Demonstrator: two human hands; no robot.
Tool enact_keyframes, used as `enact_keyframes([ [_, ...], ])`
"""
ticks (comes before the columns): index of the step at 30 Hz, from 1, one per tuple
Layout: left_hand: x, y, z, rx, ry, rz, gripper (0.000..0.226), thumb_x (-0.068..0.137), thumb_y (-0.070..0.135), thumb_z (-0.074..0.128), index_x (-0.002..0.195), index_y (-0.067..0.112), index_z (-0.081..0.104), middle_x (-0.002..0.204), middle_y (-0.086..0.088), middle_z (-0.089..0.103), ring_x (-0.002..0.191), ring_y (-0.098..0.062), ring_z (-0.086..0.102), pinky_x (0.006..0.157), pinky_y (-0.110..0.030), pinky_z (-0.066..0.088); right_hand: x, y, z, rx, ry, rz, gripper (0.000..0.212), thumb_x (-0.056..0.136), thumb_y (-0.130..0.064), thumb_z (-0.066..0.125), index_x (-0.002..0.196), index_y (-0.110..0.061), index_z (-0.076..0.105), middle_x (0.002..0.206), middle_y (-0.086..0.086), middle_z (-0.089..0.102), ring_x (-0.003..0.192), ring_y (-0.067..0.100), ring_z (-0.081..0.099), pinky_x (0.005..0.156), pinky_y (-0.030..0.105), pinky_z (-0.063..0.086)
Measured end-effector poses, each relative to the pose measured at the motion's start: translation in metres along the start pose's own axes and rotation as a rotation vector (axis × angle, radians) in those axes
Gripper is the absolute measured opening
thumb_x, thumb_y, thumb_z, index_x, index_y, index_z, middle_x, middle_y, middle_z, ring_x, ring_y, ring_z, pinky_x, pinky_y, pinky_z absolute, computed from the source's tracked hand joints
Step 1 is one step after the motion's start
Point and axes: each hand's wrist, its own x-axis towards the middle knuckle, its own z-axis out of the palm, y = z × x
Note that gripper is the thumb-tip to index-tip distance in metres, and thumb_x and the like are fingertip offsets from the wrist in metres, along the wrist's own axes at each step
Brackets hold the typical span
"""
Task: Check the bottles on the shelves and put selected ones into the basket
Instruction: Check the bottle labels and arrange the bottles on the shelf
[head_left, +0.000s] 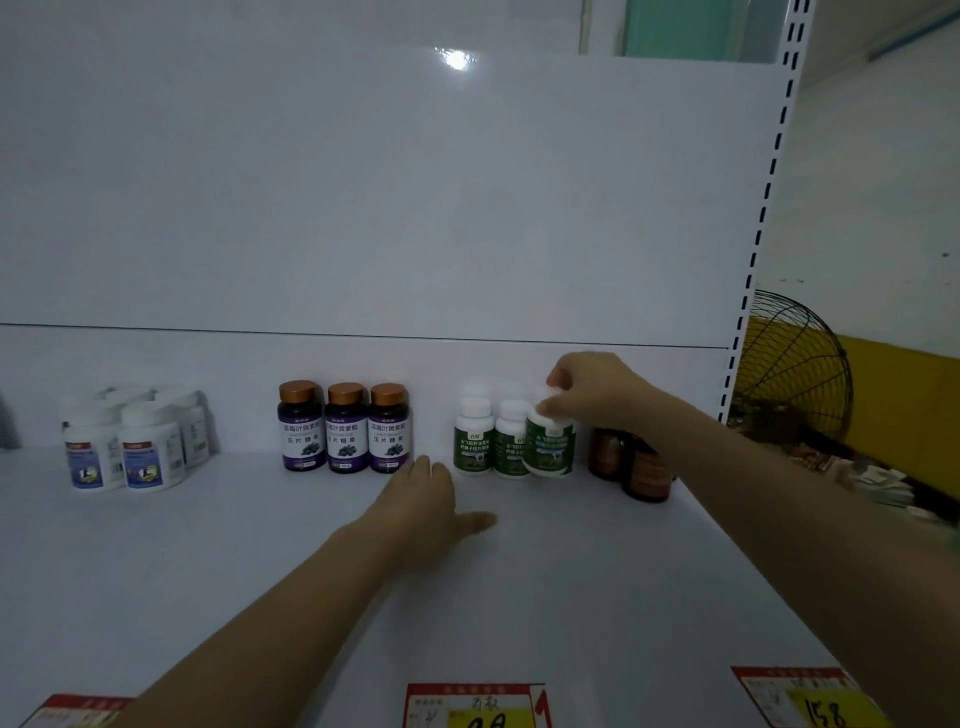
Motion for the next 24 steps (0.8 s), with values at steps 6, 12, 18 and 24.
enact_keyframes([
  [6, -0.002, -0.009, 0.024, 0.007, -0.051, -0.024, 0.09, 0.091, 0.067, 0.021, 0.149, 0.001, 0.004, 0.158, -0.016, 0.0, 0.146, -0.026, 0.003, 0.119, -0.036, 0.006, 0.0, 0.019, 0.032, -0.002, -0.016, 0.013, 0.037, 0.09, -0.031, 0.06, 0.121, -0.012, 0.053, 0.121, 0.007, 0.056, 0.102, 0.018, 0.049, 0.067, 0.021, 0.035],
  [12, -0.002, -0.009, 0.027, 0.044, -0.063, -0.011, 0.088, 0.091, 0.066, 0.015, 0.15, 0.003, -0.002, 0.158, -0.014, -0.005, 0.146, -0.024, -0.003, 0.119, -0.036, 0.001, 0.003, 0.013, 0.024, -0.072, -0.116, 0.014, 0.052, 0.084, -0.037, 0.067, 0.126, -0.013, 0.046, 0.125, 0.008, 0.053, 0.102, 0.019, 0.047, 0.072, 0.025, 0.039],
  [18, -0.004, -0.008, 0.025, 0.048, -0.074, -0.006, 0.087, 0.092, 0.066, 0.014, 0.15, 0.004, -0.003, 0.158, -0.012, -0.007, 0.146, -0.023, -0.005, 0.119, -0.035, 0.0, 0.037, -0.045, 0.011, -0.107, 0.032, -0.139, 0.045, 0.088, -0.034, 0.064, 0.121, -0.006, 0.053, 0.121, 0.012, 0.057, 0.103, 0.021, 0.052, 0.075, 0.028, 0.044],
  [24, -0.005, -0.009, 0.028, 0.051, -0.081, -0.013, 0.087, 0.091, 0.068, 0.013, 0.15, 0.006, -0.004, 0.158, -0.011, -0.008, 0.146, -0.021, -0.006, 0.118, -0.034, -0.001, 0.064, -0.07, 0.059, -0.224, -0.075, -0.178, 0.044, 0.097, -0.032, 0.049, 0.133, -0.007, 0.048, 0.135, 0.015, 0.039, 0.115, 0.028, 0.049, 0.09, 0.032, 0.044],
])
